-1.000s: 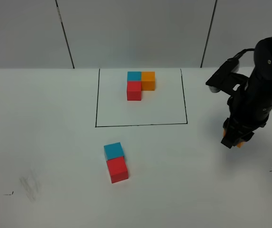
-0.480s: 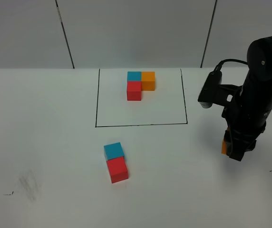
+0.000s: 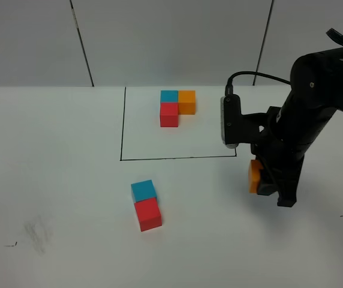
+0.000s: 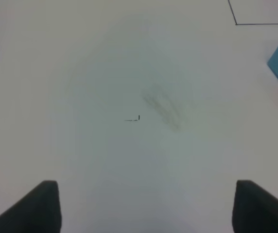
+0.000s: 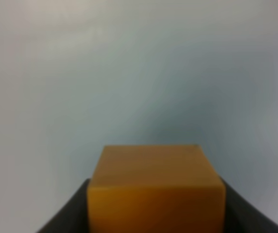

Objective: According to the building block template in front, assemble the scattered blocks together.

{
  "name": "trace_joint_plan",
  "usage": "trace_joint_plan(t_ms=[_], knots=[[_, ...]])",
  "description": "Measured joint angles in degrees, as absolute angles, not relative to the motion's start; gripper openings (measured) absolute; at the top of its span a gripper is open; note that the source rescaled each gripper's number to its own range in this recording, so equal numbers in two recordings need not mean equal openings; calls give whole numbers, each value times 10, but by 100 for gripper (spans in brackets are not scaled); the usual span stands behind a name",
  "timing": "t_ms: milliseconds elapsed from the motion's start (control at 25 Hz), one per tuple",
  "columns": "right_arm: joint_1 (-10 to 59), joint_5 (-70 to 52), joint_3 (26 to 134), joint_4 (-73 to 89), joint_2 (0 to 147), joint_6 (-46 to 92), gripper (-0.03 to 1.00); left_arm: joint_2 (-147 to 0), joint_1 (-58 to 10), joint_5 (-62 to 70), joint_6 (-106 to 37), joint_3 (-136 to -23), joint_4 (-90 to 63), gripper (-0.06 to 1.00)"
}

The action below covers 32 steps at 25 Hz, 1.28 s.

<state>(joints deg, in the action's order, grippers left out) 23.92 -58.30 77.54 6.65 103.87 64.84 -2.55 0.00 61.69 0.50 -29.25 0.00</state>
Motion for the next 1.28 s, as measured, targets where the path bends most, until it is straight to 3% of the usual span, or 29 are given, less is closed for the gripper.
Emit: trace_joint_plan(t_ms=[480, 1280], knots=[[242, -581, 788, 132, 1045, 720, 0, -25, 0, 617, 5, -292, 0, 58], [328, -675, 1039, 100, 1242, 700, 0, -25, 0, 617, 5, -292, 0, 58]])
